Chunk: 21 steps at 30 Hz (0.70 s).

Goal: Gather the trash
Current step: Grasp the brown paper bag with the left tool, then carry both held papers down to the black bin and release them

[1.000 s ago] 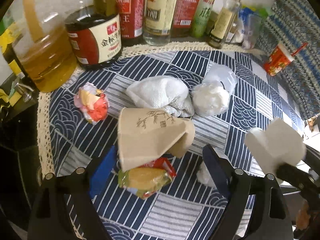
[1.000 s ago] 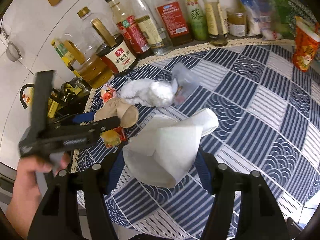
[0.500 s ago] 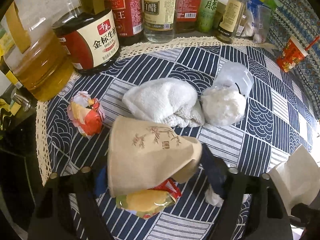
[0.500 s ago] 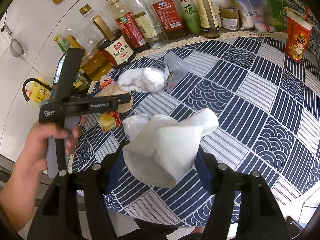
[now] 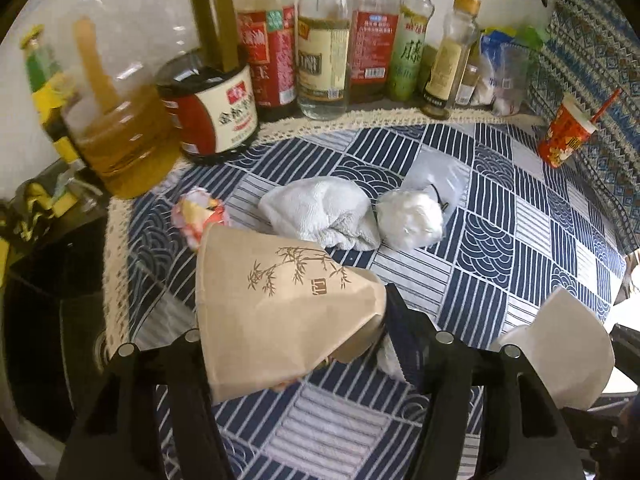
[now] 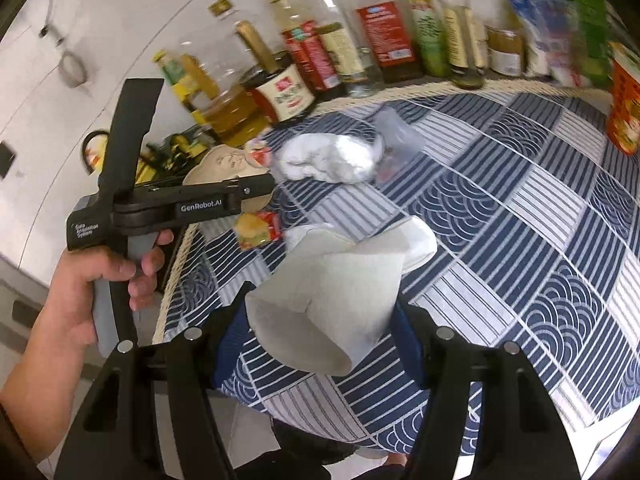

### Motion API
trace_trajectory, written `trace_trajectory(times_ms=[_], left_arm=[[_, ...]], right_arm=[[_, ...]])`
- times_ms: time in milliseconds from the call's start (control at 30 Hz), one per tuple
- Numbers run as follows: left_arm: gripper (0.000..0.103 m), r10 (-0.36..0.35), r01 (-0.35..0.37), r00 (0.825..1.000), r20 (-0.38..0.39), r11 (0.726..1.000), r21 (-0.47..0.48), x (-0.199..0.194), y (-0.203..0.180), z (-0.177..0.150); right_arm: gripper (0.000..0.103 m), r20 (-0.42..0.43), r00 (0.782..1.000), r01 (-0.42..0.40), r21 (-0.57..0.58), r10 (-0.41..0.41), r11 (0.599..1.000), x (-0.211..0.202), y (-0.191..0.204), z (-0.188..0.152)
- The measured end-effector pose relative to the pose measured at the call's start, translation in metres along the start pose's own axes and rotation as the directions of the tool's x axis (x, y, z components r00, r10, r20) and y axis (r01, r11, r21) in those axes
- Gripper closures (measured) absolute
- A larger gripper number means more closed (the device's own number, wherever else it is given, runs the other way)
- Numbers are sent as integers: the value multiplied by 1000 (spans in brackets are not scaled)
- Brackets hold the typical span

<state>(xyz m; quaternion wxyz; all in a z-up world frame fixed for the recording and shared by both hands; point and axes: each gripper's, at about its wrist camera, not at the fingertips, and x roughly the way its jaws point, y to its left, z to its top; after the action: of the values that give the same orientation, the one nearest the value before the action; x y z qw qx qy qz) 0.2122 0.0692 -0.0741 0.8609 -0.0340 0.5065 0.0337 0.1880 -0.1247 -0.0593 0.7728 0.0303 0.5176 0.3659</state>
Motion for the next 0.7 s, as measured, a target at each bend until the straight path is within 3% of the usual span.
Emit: trace_trajectory(times_ms=[333,700], left_arm=[[42,15,-7,998,66,993,-120,-54,1,-46],[42,-61,78,993,105,983,-164,-99,14,-123]], right_arm=[[39,-39,998,-58,-115,54,992,-12,23,-13],[39,-53,998,-46,-156,38,987,-16,63,-51]])
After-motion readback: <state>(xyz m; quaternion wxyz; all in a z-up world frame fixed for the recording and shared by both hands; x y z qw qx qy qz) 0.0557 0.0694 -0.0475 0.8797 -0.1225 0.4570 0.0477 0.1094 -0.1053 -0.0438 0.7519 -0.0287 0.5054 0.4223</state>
